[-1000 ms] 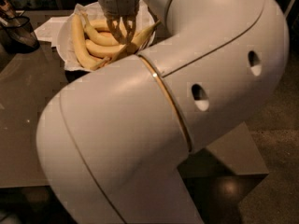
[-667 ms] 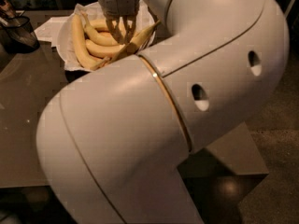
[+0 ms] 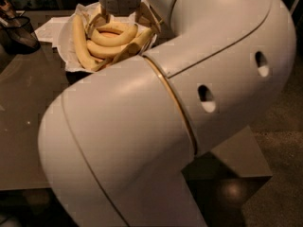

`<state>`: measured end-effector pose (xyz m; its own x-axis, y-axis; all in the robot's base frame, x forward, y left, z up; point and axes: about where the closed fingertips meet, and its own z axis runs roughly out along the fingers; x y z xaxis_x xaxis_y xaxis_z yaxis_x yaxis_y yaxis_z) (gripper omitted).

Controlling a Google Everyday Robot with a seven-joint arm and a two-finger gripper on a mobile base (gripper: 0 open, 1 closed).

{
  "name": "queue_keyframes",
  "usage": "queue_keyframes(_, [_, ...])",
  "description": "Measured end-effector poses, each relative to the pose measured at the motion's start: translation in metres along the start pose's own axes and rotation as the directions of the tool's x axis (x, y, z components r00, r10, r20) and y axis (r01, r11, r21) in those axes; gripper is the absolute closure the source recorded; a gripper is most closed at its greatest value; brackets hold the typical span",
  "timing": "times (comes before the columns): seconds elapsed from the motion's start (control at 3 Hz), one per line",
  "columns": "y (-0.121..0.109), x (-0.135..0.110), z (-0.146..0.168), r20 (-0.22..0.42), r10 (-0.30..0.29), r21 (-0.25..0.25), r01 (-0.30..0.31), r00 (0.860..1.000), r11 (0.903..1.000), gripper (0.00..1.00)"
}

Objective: Pick banana from white bowl

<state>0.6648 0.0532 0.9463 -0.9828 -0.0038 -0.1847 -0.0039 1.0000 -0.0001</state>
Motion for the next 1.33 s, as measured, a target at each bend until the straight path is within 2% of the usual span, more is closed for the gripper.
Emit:
queue_keyframes(0.33, [0.0000,0.0000,0.0000,0.000,0.000,0.000,0.000,1.000,1.0000,0.00])
queue_keyframes(0.67, [0.0000,-0.0001,0.0000,0.000,0.000,0.000,0.000,1.000,1.0000,0.36])
queue_keyframes(1.0, [0.0001,-0.0042,0.0007,0.015,0.004,-0.007,-0.003,1.000,1.0000,0.21])
queue_keyframes(1.33, [0.0004,-0.0049,0.0019,0.016,0.003,-0.009,-0.003,1.000,1.0000,0.19])
